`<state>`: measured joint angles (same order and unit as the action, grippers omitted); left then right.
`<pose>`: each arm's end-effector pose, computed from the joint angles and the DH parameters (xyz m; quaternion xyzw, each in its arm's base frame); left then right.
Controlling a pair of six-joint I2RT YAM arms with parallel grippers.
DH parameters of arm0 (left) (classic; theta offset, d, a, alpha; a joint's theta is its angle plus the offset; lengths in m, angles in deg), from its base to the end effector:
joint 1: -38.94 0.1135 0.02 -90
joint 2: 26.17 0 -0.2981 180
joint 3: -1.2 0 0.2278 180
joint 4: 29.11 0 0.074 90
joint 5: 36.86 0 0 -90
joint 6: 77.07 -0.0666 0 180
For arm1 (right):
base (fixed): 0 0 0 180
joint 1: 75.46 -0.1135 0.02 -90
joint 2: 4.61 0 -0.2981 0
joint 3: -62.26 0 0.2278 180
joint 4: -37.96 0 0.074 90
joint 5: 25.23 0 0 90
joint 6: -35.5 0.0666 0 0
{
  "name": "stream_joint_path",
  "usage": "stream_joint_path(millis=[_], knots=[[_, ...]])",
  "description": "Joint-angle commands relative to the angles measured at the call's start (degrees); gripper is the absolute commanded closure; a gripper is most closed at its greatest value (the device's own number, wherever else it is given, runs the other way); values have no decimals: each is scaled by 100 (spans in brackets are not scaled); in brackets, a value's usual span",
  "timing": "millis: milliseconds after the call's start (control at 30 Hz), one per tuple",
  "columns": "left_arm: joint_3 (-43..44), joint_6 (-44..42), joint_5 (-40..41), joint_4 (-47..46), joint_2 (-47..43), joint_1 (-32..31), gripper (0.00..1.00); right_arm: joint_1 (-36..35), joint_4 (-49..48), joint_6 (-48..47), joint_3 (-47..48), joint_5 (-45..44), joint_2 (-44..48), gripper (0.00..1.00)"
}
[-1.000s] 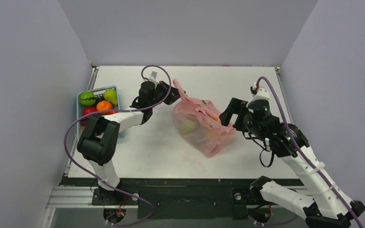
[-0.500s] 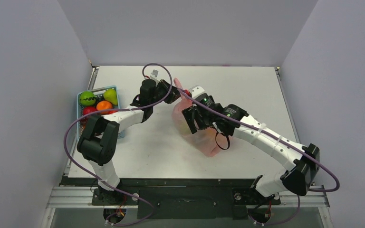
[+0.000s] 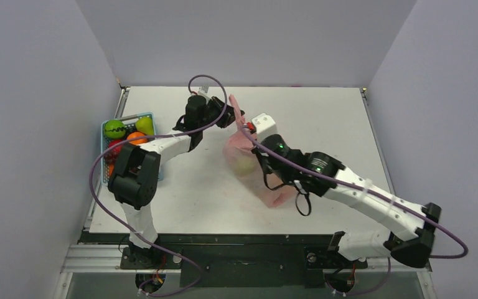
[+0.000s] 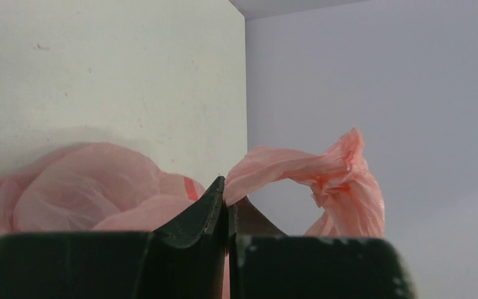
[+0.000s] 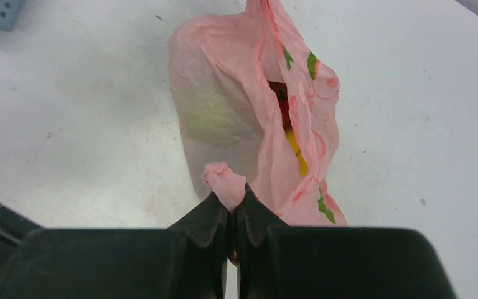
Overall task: Take the fake fruits out of the plastic bag
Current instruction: Adjust the plastic bag at the center of the board.
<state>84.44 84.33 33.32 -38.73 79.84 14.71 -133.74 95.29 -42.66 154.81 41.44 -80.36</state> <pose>0.3968 -0.2034 0.2808 -0.2108 0.7501 -0.5442 0.3112 0.1630 0.2136 0.3804 -0.2729 0.8508 0.0851 0.4409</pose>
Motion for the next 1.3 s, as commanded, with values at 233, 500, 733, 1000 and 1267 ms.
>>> stream_joint_path(millis=[233,500,733,1000,1267], knots=[[2862,-989,-140,2275,1267,403,100,-826,-128,1602,-2522,2622,2672,100],[4061,-1525,41,3653,1701,395,100,-1264,-737,1851,-3643,3074,2778,100],[3784,-2443,-49,4199,1092,399,61,-1273,-1046,2054,-3524,2976,2702,100],[1452,-3613,327,4447,-1159,710,43,-1273,-1215,2172,-3602,2065,2885,100],[-1531,-3072,-241,3860,-4058,879,40,-1269,-1695,2232,-3935,1950,3270,100]])
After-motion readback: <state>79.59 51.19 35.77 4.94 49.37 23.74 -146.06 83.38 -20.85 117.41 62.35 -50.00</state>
